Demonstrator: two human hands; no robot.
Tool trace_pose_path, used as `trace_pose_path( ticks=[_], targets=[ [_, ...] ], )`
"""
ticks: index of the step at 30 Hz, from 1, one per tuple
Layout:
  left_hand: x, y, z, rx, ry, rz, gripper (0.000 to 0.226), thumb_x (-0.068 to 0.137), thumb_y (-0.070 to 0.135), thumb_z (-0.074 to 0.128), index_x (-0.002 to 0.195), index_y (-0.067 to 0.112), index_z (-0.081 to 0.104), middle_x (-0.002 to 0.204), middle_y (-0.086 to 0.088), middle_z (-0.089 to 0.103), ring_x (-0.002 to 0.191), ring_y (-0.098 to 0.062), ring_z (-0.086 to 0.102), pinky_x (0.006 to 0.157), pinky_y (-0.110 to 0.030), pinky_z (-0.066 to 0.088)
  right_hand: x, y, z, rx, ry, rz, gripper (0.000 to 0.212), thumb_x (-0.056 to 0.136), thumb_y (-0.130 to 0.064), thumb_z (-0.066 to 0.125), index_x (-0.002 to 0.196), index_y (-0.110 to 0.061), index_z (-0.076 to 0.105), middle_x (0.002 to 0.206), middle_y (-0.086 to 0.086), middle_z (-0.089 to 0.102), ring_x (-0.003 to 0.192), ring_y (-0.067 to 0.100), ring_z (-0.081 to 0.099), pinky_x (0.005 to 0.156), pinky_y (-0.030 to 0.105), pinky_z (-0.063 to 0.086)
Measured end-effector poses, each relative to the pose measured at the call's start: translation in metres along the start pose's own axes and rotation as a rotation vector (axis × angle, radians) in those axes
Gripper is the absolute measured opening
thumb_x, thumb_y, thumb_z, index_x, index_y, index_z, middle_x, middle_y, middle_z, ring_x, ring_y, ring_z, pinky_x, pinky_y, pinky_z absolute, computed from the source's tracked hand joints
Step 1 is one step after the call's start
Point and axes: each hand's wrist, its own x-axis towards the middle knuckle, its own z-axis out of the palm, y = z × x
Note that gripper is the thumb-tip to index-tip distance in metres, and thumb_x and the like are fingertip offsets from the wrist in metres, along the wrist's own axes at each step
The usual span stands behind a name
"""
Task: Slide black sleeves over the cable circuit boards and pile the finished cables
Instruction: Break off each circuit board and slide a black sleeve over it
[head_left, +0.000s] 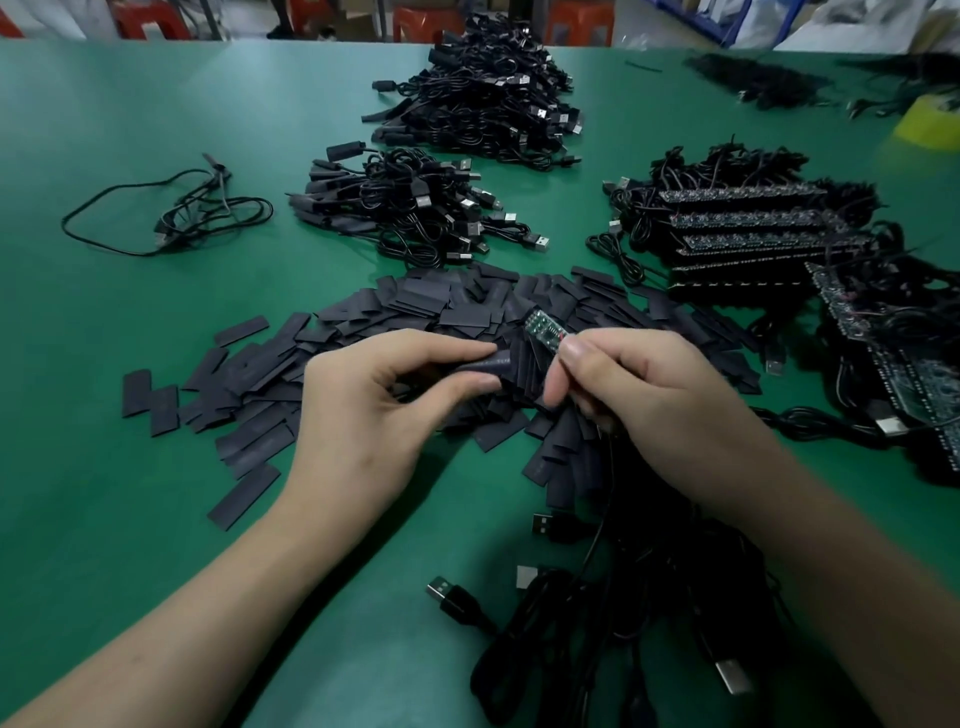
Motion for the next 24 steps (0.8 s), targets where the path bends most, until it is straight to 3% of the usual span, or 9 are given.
trace_pose_path(
  ticks=[2,12,16,24],
  targets=[
    [0.0,0.0,0.0,-0.021,0.007,-0.013,0.019,0.079,0.024,0.081,0.099,0.023,0.08,0.091,0.016,0.077,0.084,-0.001,0.072,0.079,-0.016,0.053,0.0,0.0,-0.001,0.047,-0.091,0.032,0.045,0.101,-0.045,0.042,0.072,-0.023,0.068,0.061,-0.001,0.049,0.06,0.029,0.047,0.06,0.042,0.039],
    [0.001,-0.003,0.0,0.015,-0.036,0.027,0.021,0.08,0.025,0.082,0.1,0.026,0.078,0.093,0.016,0.076,0.085,-0.003,0.071,0.079,-0.013,0.049,0.003,0.005,-0.004,0.208,-0.305,0.07,0.045,0.105,-0.035,0.046,0.066,-0.018,0.063,0.058,-0.004,0.041,0.057,0.014,0.037,0.055,0.017,0.033],
    [0.003,-0.003,-0.001,0.064,-0.09,0.119,0.022,0.08,0.02,0.083,0.102,0.019,0.079,0.097,0.011,0.075,0.09,-0.006,0.07,0.082,-0.015,0.049,0.005,0.006,-0.008,0.215,-0.375,0.079,0.043,0.1,-0.038,0.047,0.063,-0.02,0.062,0.059,-0.003,0.039,0.057,0.013,0.035,0.054,0.016,0.032],
    [0.005,-0.004,-0.005,0.074,-0.182,0.176,0.025,0.078,0.022,0.083,0.102,0.016,0.08,0.094,0.005,0.077,0.086,-0.011,0.072,0.08,-0.034,0.056,0.007,0.01,-0.012,0.256,-0.395,0.095,0.042,0.098,-0.037,0.05,0.062,-0.018,0.062,0.058,-0.001,0.041,0.055,0.013,0.039,0.054,0.014,0.035]
  ],
)
